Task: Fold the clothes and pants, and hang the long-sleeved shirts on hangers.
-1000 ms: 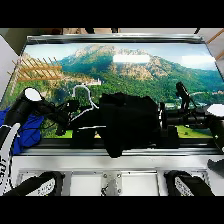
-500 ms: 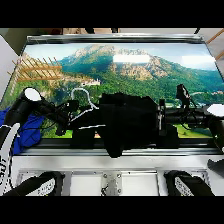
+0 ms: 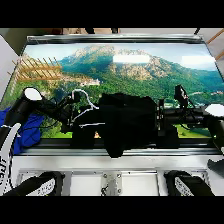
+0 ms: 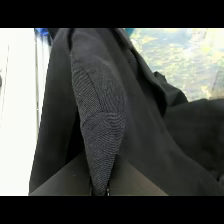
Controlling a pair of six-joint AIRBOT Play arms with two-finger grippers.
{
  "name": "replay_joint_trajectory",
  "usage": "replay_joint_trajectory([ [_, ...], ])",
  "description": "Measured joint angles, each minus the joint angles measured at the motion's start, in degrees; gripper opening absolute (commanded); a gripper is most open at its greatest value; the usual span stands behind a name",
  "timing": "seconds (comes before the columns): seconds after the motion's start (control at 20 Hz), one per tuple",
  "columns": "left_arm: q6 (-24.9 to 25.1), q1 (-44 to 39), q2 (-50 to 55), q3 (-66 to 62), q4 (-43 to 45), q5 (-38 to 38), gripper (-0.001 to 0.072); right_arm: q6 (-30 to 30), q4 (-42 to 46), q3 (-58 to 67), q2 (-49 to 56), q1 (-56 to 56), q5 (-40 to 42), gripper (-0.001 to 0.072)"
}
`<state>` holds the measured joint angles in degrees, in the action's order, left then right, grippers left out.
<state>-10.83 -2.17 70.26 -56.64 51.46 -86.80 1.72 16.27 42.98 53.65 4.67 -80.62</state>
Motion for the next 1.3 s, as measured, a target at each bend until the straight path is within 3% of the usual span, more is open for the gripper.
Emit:
replay_joint_trajectory([
  [0.45,-8.94,0.00,-0.04,-0.02,1.97,4.33,0.0439,-0.26,-2.89,0.04,-0.35,0.07,0.04,0.0012],
  [0.95,-13.92,-2.73,0.02,0.00,2.36,9.09,0.0439,0.90,-9.97,0.09,-1.38,0.11,2.54,0.0010],
  [1.3,-19.32,2.58,-0.66,0.00,1.79,11.50,0.0440,1.09,-12.09,0.07,-1.53,0.11,3.50,0.0010],
])
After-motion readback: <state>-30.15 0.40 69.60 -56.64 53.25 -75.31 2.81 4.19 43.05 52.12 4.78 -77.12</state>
